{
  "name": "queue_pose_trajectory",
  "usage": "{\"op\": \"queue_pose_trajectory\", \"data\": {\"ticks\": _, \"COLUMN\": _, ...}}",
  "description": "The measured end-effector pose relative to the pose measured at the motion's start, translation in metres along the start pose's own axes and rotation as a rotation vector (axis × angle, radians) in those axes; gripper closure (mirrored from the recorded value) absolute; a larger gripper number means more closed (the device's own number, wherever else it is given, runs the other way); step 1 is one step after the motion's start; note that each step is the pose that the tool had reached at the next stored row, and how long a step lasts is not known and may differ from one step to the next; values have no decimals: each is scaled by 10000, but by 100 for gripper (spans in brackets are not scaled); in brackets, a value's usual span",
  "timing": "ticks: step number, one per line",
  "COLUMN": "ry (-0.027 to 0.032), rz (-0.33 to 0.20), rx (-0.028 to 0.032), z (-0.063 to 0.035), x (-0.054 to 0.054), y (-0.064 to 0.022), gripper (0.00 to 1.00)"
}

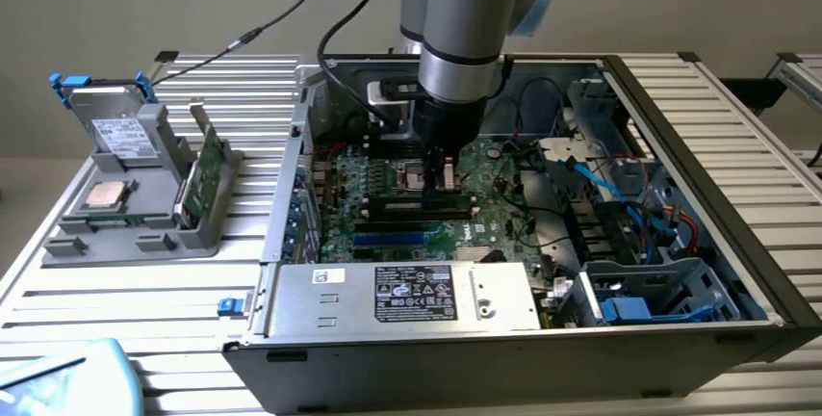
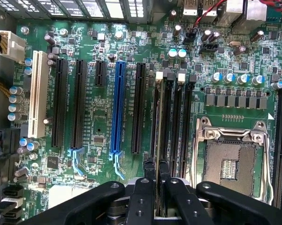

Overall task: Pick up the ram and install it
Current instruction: 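Insert the ram into the slot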

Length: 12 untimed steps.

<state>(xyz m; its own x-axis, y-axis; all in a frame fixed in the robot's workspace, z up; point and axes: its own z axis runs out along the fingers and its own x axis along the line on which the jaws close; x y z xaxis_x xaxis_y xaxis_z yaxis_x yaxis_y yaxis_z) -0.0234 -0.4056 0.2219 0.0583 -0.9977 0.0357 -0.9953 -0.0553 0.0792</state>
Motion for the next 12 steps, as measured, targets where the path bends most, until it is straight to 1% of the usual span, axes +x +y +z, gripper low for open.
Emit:
{"op": "queue_pose_trajectory", "data": {"ticks": 3, "ry": 3, "rz": -2, "rx": -77, "z": 1, "x": 0, "y": 0, "gripper": 85}}
{"op": "queue_pose_trajectory", "data": {"ticks": 7, "ry": 1, "rz": -5, "rx": -132, "z": 0, "x": 0, "y": -5, "gripper": 85}}
{"op": "queue_pose_trajectory", "data": {"ticks": 9, "ry": 1, "rz": -4, "rx": -147, "z": 0, "x": 0, "y": -7, "gripper": 85}}
{"op": "queue_pose_trajectory", "data": {"ticks": 12, "ry": 9, "rz": -3, "rx": -148, "z": 0, "x": 0, "y": -7, "gripper": 85}}
